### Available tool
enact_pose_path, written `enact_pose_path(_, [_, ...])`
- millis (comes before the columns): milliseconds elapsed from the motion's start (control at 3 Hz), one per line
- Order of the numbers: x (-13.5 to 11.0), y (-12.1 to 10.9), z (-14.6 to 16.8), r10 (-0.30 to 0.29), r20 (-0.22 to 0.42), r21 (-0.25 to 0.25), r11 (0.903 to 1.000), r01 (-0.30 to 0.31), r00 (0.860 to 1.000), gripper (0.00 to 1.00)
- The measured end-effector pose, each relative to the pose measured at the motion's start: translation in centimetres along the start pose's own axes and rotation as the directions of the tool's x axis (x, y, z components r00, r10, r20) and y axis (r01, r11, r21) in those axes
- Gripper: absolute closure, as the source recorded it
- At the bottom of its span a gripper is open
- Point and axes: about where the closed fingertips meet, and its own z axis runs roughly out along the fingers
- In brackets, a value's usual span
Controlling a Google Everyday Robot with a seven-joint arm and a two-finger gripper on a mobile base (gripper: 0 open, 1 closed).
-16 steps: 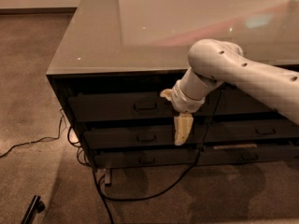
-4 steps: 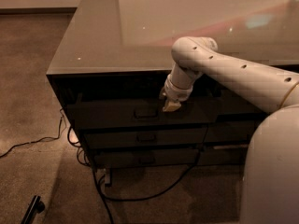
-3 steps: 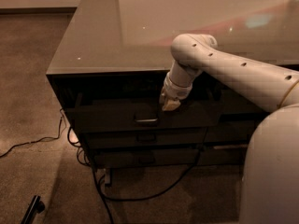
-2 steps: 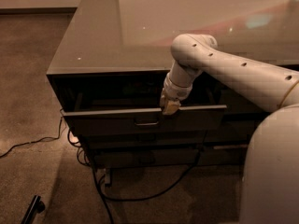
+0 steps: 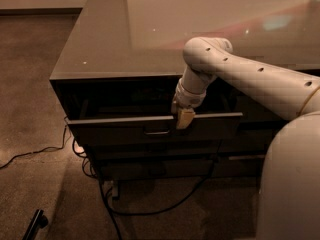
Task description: Open top drawer
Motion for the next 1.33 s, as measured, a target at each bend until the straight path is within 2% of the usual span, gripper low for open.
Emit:
enact_pose_path(333, [0.0,0.0,0.0,0.000,0.000,0.000,1.0000,0.000,1.000,0.00])
enact_pose_path(667, [0.2,0.8,0.5,-0.012,0.006,0.005,0.9999,0.012,1.000,0.00])
enact_pose_path(1000, [1.3,2.3,1.9,0.007,-0.014,-0.039,0.9992,-0.008,1.000,0.00])
enact_pose_path(1333, [2.8,4.6,2.1,0.031,-0.053,-0.064,0.9974,-0.034,0.998,0.19])
